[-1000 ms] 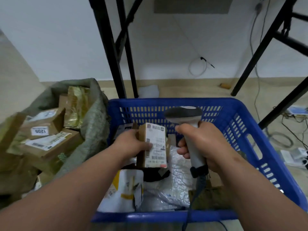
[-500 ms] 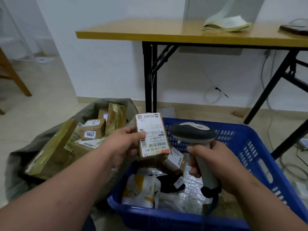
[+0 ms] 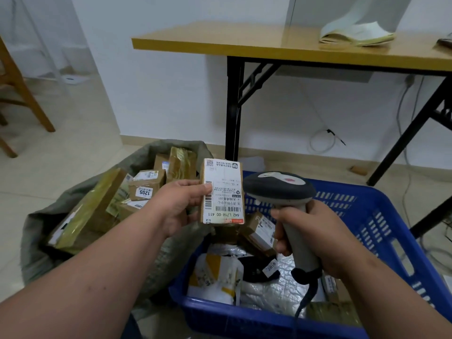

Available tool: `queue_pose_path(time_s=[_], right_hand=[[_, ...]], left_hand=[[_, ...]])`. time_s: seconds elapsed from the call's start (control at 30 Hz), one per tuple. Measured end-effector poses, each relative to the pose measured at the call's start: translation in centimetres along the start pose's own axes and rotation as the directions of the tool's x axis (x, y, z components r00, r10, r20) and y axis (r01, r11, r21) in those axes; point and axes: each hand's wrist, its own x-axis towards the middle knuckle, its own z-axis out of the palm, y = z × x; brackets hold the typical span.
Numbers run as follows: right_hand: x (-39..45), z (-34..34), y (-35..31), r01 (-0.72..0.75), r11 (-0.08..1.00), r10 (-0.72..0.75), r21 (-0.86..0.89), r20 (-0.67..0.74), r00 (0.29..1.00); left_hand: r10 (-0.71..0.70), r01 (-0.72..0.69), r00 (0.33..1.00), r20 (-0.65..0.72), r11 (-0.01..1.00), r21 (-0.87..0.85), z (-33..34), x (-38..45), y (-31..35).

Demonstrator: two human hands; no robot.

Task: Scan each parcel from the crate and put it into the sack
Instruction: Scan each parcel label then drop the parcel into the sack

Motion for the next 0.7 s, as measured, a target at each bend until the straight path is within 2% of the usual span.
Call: queue_pose_path(time_s=[0.3,0.47,0.7], right_hand=[[-0.3,0.9,-0.3,-0.005,0.998,0.008,-0.066,0.043,0.999],[-0.4,1.1,-0.5,-0.006,0.998,0.008,-0.066,0.04,0.999],[-0.1,1.1,-0.5,-0.019,0.996,0.021,-0.088,0.031,0.999]], left_hand=[[-0.051,0.045,0.998,-0.041,0.989,-0.142,-0.7,0.1,0.1],[0.025,-0.055,0.989,-0.143,0.977,-0.208,-0.8,0.4,0.2],[0.068,-0.095,0.987,-0.144,0.978,-0.188,-1.1,0.5,0.1]])
